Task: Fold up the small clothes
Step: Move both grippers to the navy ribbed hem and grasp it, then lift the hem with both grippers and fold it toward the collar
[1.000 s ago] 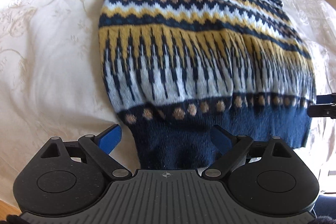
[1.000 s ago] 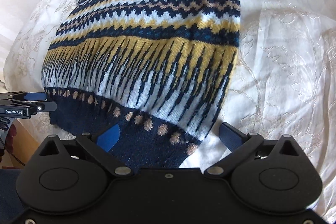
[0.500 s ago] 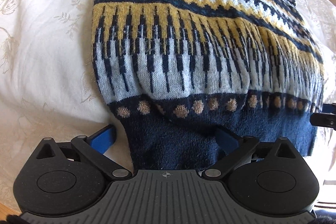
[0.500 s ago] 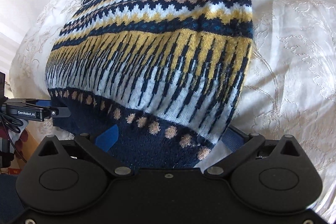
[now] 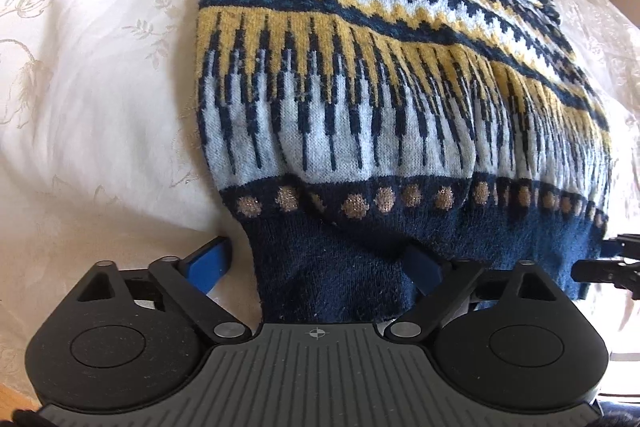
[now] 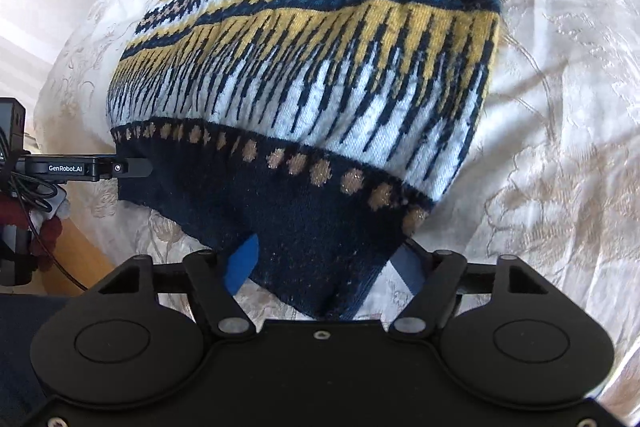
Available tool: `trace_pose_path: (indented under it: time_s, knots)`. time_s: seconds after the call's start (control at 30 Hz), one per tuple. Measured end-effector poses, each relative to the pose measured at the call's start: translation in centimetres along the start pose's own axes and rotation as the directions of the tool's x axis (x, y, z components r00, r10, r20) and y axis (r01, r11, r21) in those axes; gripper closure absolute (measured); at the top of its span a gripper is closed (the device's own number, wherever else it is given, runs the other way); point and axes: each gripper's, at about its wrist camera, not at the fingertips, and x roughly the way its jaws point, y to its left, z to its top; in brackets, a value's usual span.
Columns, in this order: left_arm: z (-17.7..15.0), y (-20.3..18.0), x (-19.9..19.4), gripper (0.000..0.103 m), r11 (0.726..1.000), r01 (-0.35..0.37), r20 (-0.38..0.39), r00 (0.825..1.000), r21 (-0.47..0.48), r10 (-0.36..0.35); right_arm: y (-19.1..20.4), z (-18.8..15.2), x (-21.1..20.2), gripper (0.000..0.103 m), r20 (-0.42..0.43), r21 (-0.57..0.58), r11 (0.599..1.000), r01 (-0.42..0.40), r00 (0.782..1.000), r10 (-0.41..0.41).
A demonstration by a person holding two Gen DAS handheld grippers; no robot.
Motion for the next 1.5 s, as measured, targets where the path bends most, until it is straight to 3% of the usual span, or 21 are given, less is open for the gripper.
trace_pose_path:
  time_s: [0.03, 0.07, 0.1, 0.13, 0.17, 0.2, 0.4, 0.57, 0.87, 0.97, 1.1, 1.27, 1.5]
  knots:
    - [-0.1, 0.1, -0.2, 0.027, 1.0, 0.001, 0.01, 1.0, 0.0, -0.001, -0.1, 0.0, 0.0, 0.036, 0.002, 0.015, 1.0, -0.004, 1.0, 0.004]
    - [-0.2, 0.2, -0.7, 0.045, 1.0, 0.005, 0.021, 1.0, 0.0, -0.005, -0.2, 0.1, 0.1, 0.042, 0.004, 0.031, 0.999, -0.007, 1.0, 0.007]
    - [-0.2, 0.3, -1.0, 0.056, 1.0, 0.017, 0.025, 1.0, -0.002, -0.017, -0.3, 0.2, 0.1, 0.051, 0.004, 0.044, 0.999, -0.01, 1.0, 0.009]
    - [-0.3, 0.4, -1.2, 0.076, 1.0, 0.029, 0.022, 0.999, -0.006, -0.029, -0.4, 0.4, 0.1, 0.059, 0.003, 0.058, 0.998, -0.018, 1.0, 0.018]
    - [-0.3, 0.5, -1.5, 0.087, 0.999, 0.045, 0.018, 0.999, -0.011, -0.045, -0.5, 0.6, 0.1, 0.079, -0.003, 0.074, 0.997, -0.03, 1.0, 0.03]
    - [-0.4, 0.6, -1.9, 0.088, 0.998, 0.062, 0.021, 0.998, -0.018, -0.061, -0.5, 0.8, 0.1, 0.088, -0.004, 0.086, 0.996, -0.039, 0.999, 0.039]
    - [0.3, 1.1, -5.9, 0.093, 0.988, 0.146, 0.09, 0.986, -0.056, -0.141, 0.8, 1.9, -2.7, 0.089, 0.056, 0.052, 0.994, -0.1, 0.994, 0.097]
    - [2.7, 0.6, -9.6, 0.093, 0.975, 0.212, 0.208, 0.959, -0.068, -0.194, 2.0, 3.9, -6.7, 0.09, 0.171, 0.022, 0.99, -0.14, 0.976, 0.134]
    - [11.5, -0.1, -12.1, 0.094, 0.963, 0.259, 0.418, 0.885, -0.077, -0.204, 1.8, 11.9, -11.0, 0.09, 0.428, 0.044, 0.99, -0.137, 0.898, 0.105]
    - [14.5, 0.1, -12.2, 0.098, 0.962, 0.264, 0.465, 0.862, -0.07, -0.203, 1.1, 15.0, -11.3, 0.09, 0.484, 0.061, 0.99, -0.131, 0.871, 0.085]
    - [18.2, 0.3, -11.8, 0.098, 0.961, 0.267, 0.506, 0.839, -0.066, -0.198, 0.3, 18.9, -11.0, 0.09, 0.517, 0.064, 0.992, -0.109, 0.854, 0.06]
    - [21.8, -0.1, -10.5, 0.098, 0.967, 0.25, 0.522, 0.832, -0.054, -0.185, -0.4, 23.0, -9.5, 0.09, 0.532, 0.081, 0.993, -0.081, 0.847, 0.026]
    - [26.3, -0.2, -7.7, 0.098, 0.972, 0.229, 0.509, 0.844, -0.058, -0.168, -2.3, 28.0, -6.5, 0.09, 0.512, 0.132, 0.99, -0.056, 0.859, -0.02]
